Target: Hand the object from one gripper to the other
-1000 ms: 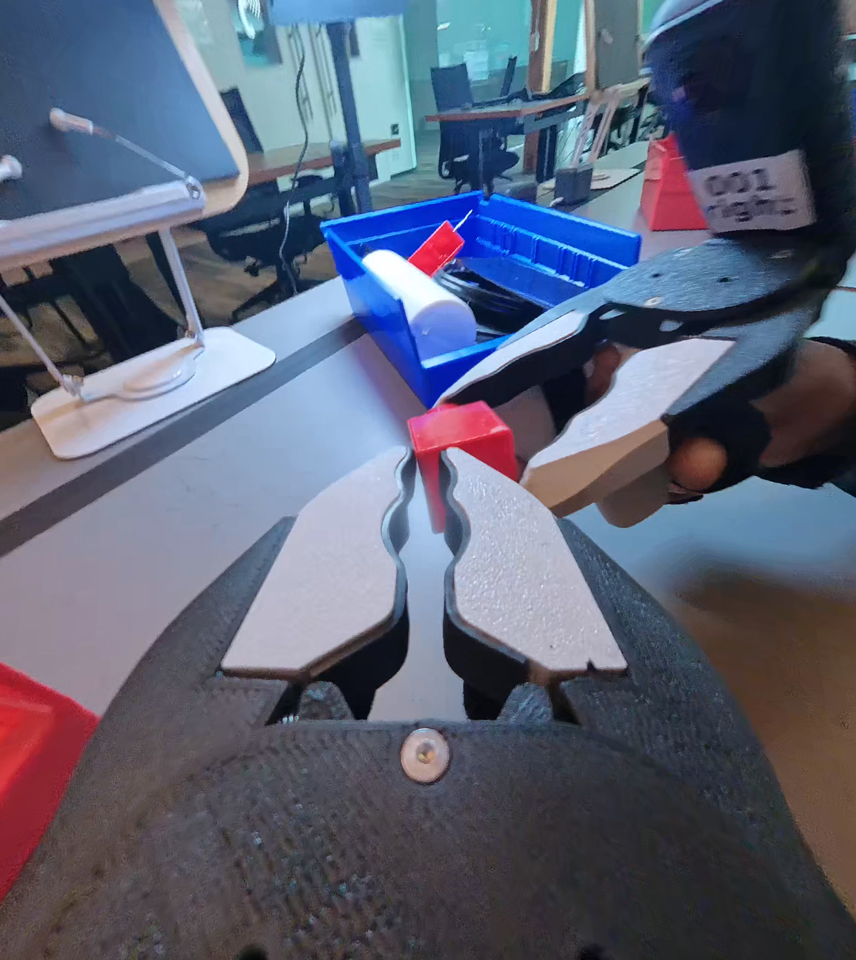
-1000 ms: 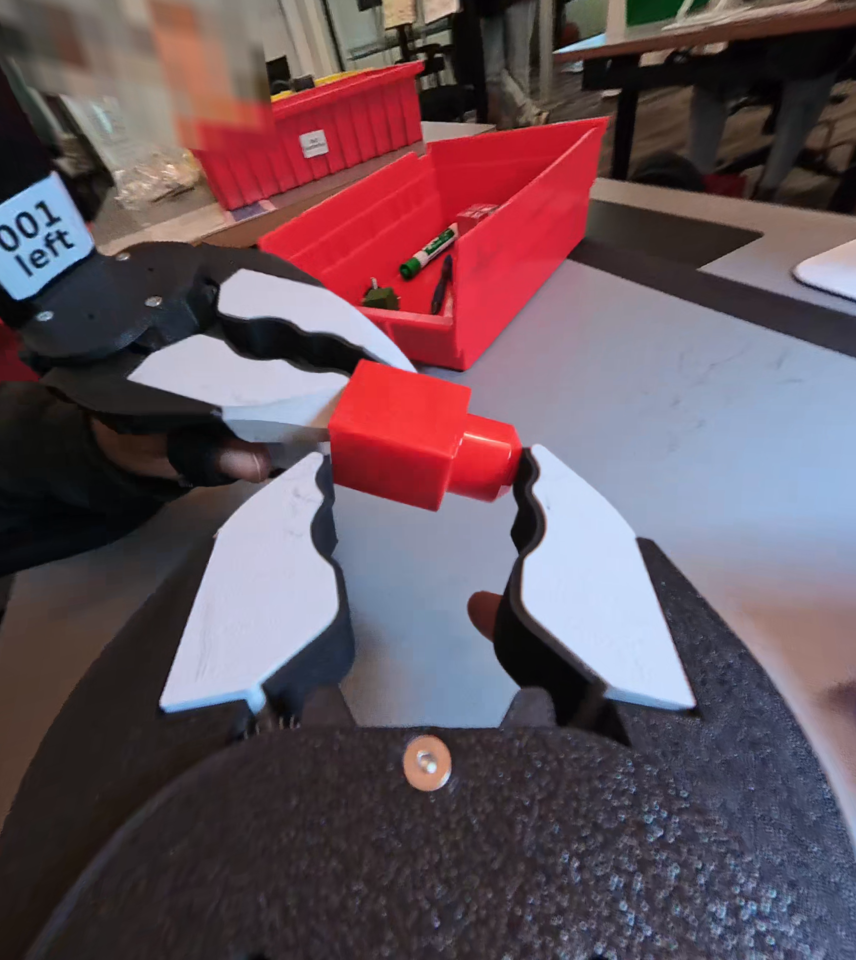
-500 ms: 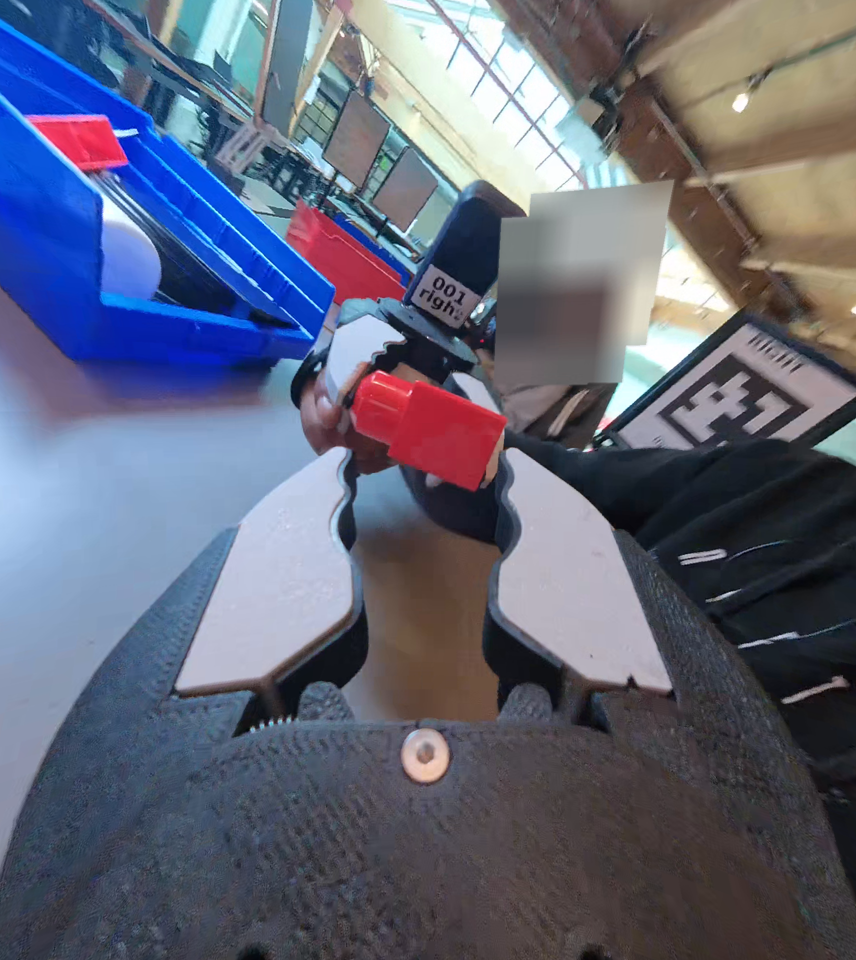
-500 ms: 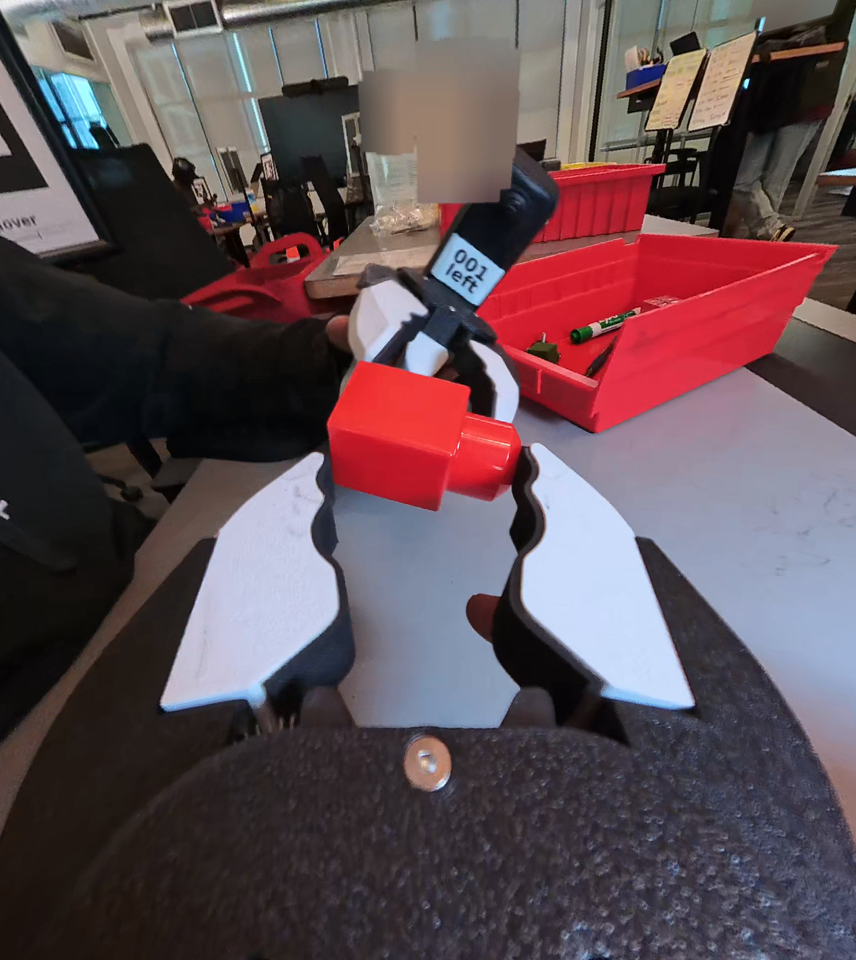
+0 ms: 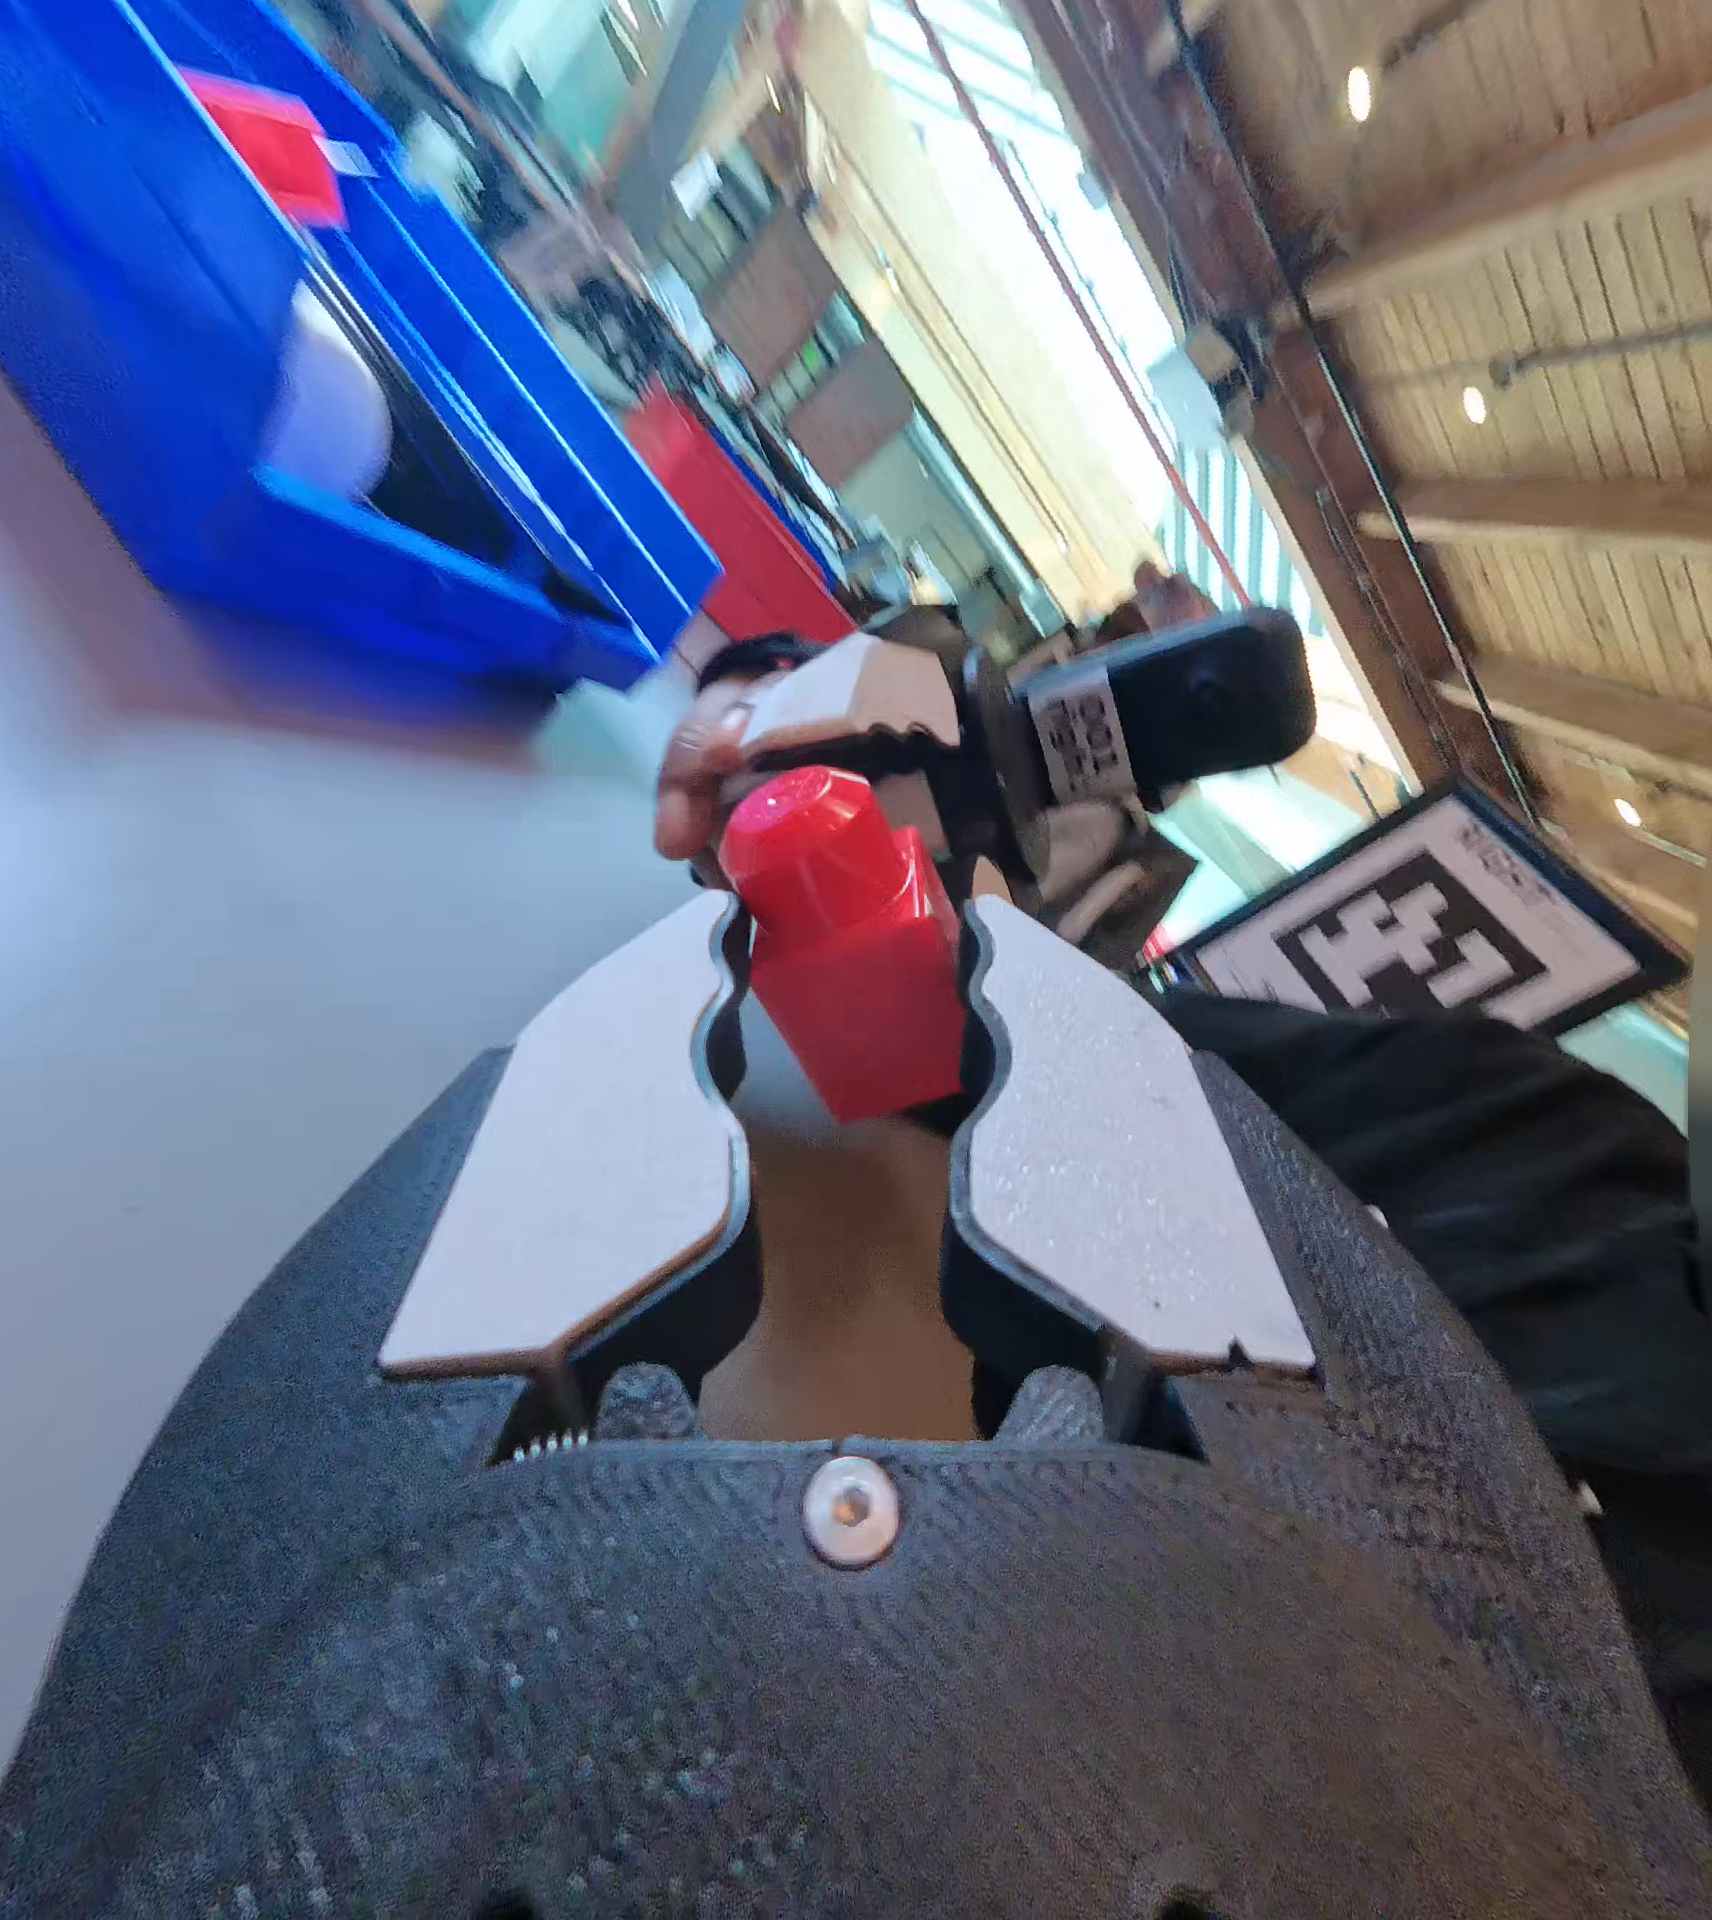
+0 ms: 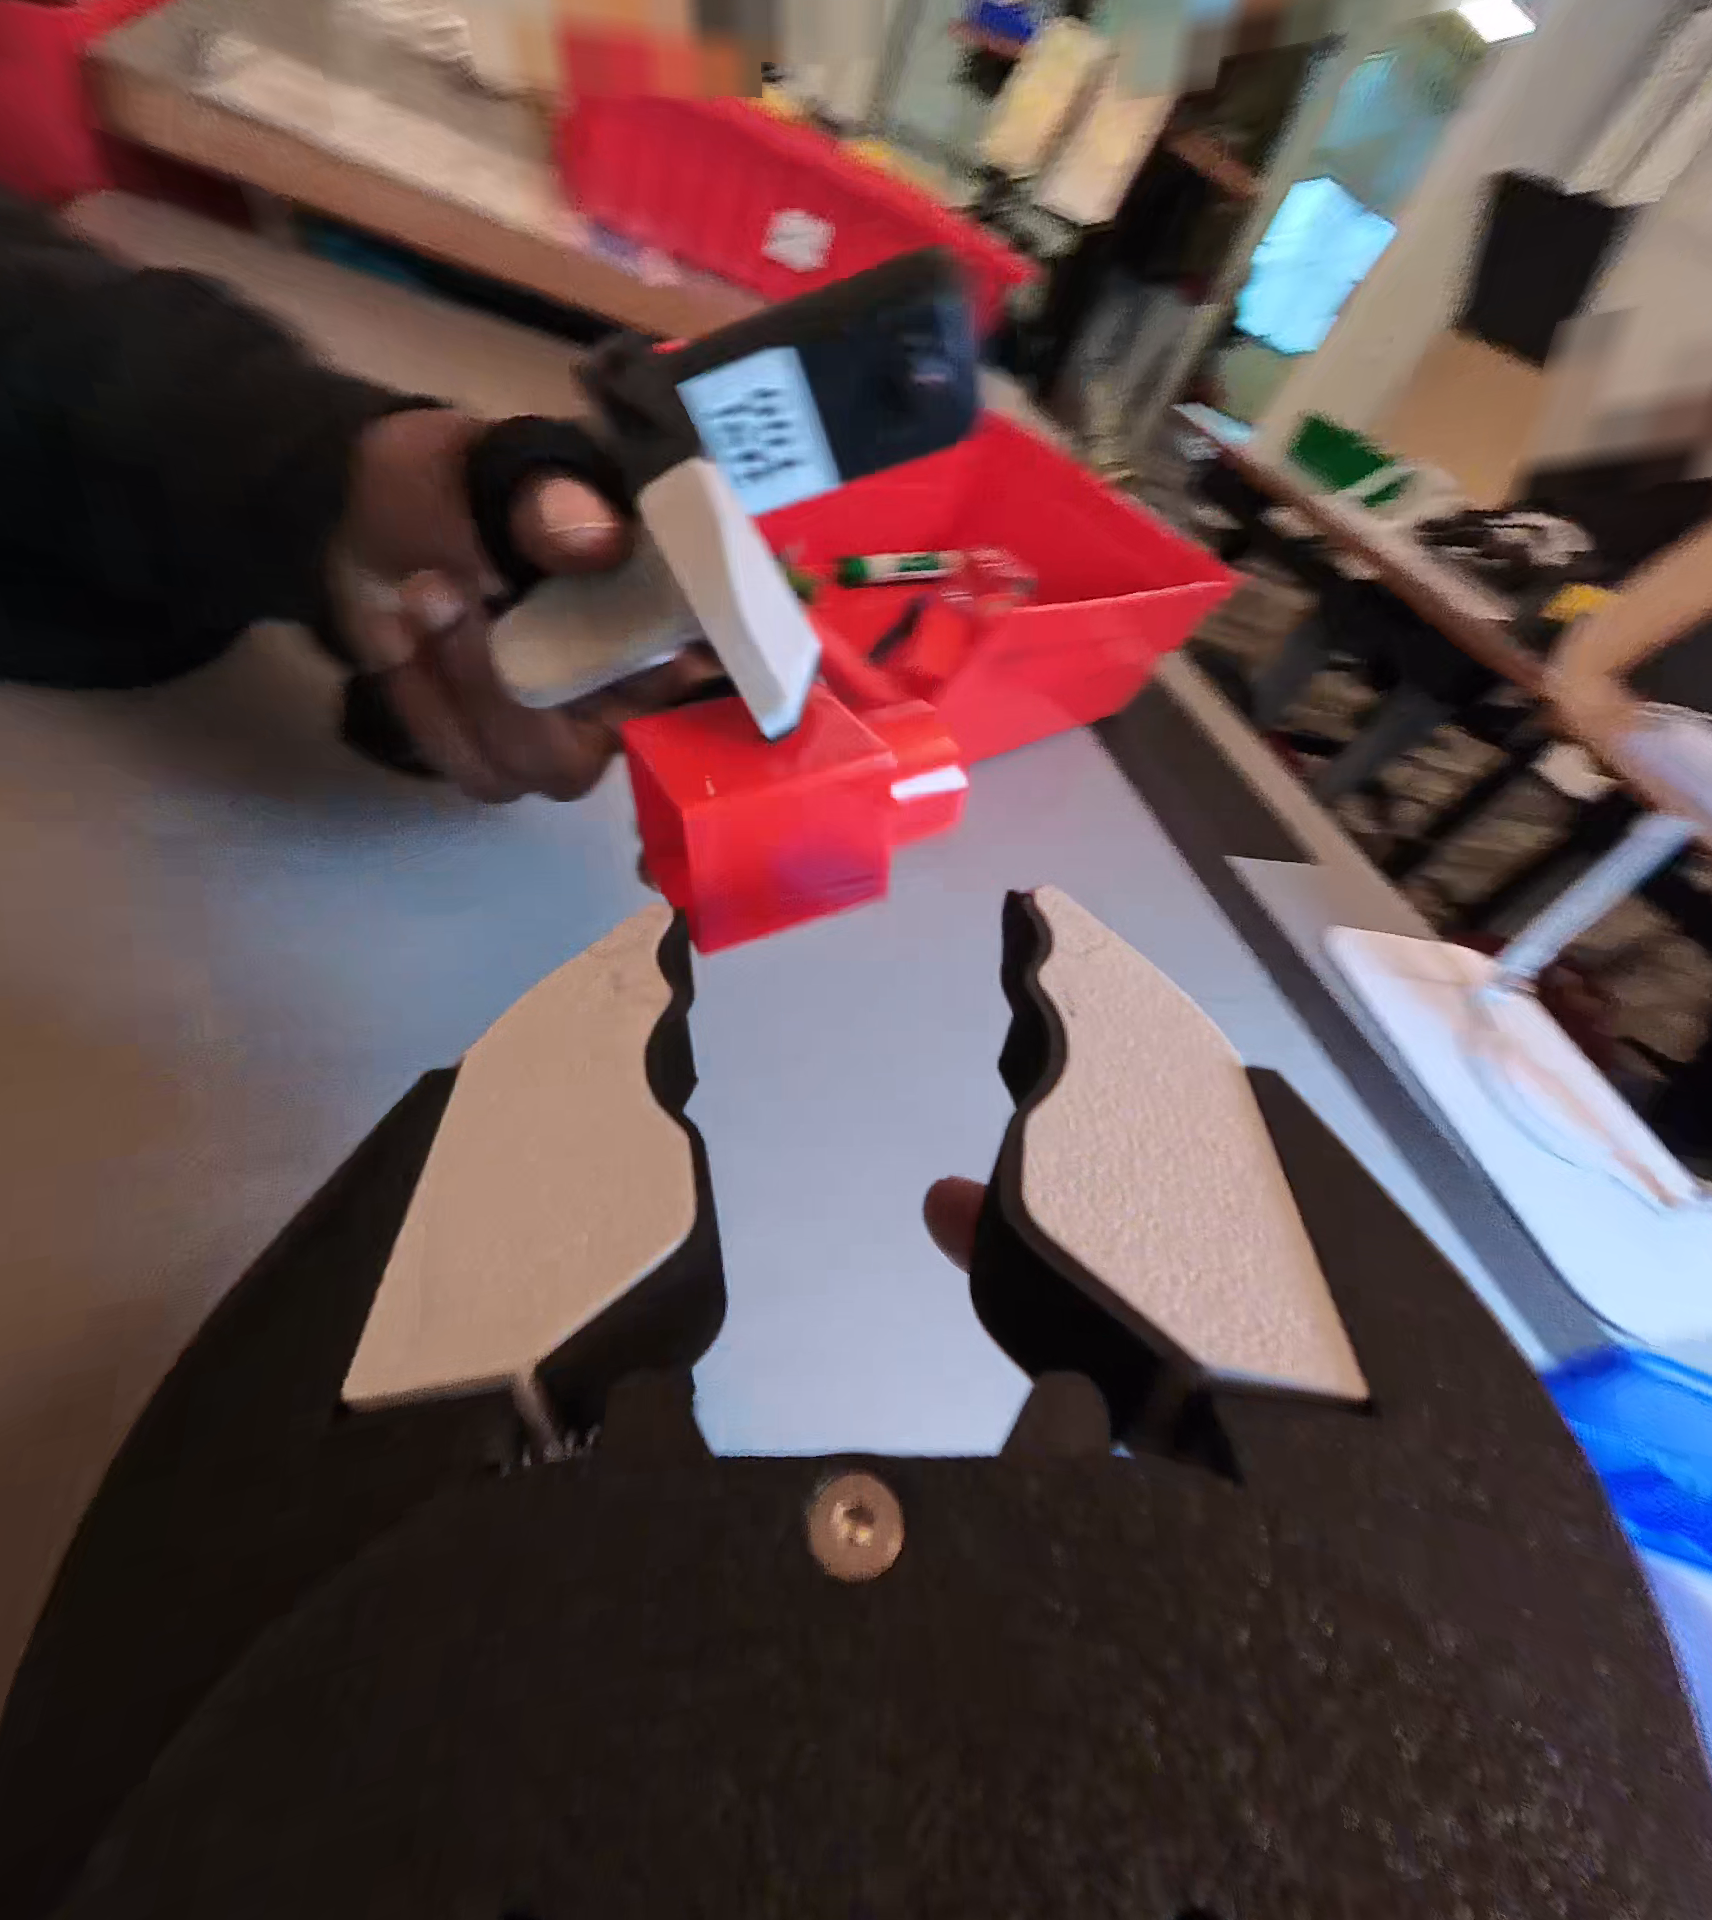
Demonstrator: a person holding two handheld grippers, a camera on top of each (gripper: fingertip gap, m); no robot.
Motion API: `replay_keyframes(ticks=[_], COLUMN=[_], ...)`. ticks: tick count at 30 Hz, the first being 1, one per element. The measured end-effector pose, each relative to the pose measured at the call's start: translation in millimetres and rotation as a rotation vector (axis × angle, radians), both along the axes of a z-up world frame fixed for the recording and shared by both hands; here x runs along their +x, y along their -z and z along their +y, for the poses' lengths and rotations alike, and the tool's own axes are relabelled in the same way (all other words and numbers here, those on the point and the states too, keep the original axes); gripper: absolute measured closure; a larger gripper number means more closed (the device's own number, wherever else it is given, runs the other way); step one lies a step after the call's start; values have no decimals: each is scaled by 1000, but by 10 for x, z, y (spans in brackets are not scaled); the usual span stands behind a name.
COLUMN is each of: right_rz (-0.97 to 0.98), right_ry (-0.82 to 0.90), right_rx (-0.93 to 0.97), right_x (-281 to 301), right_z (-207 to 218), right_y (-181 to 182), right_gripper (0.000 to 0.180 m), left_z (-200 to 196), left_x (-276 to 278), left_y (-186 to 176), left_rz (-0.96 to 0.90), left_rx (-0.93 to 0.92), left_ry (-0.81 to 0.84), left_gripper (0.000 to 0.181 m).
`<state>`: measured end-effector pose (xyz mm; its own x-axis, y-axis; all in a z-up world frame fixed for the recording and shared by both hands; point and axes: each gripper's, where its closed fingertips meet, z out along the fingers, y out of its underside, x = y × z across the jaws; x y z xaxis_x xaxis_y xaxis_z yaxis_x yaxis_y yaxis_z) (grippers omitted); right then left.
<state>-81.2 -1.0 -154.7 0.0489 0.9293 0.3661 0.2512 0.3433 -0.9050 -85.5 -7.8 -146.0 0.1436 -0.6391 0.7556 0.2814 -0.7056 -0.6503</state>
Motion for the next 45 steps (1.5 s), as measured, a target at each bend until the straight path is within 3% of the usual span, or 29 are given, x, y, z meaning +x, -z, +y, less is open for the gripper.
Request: replay_keyframes(ticks=[6, 9, 11, 15, 21, 24, 27, 31, 34, 40, 45], right_rz=[72, 64, 93, 157, 246, 139, 60, -1, 8, 171, 138], right_ry=[120, 178, 196, 182, 54, 11, -75, -113, -78, 33, 130], right_rx=[17, 90, 133, 50, -365, -464, -552, -564, -547, -464, -350], right_x=[-21, -88, -72, 25, 261, 263, 186, 113, 118, 192, 65], right_z=[95, 86, 96, 170, 332, 327, 175, 51, 98, 317, 284], right_y=[-122, -93, -142, -261, -369, -187, -25, 76, 66, -159, -86], right_gripper=[134, 148, 173, 177, 177, 177, 177, 177, 177, 157, 138], left_z=[278, 222, 201, 107, 30, 72, 26, -68, -45, 249, 356], left_x=[-327, -200, -149, -80, -148, -196, -116, -23, -20, -241, -309], left_y=[-112, -108, -88, -110, -68, 107, 128, 207, 211, 218, 229], left_rz=[-124, -137, -128, -62, 233, 448, 454, 497, 518, 573, 596], left_rx=[-24, -34, -28, 48, 346, 495, 542, 582, 591, 493, 460], left_ry=[-250, -228, -220, -151, -114, -145, -131, -70, -85, -311, -444], left_gripper=[143, 143, 143, 146, 133, 132, 134, 151, 151, 152, 151])
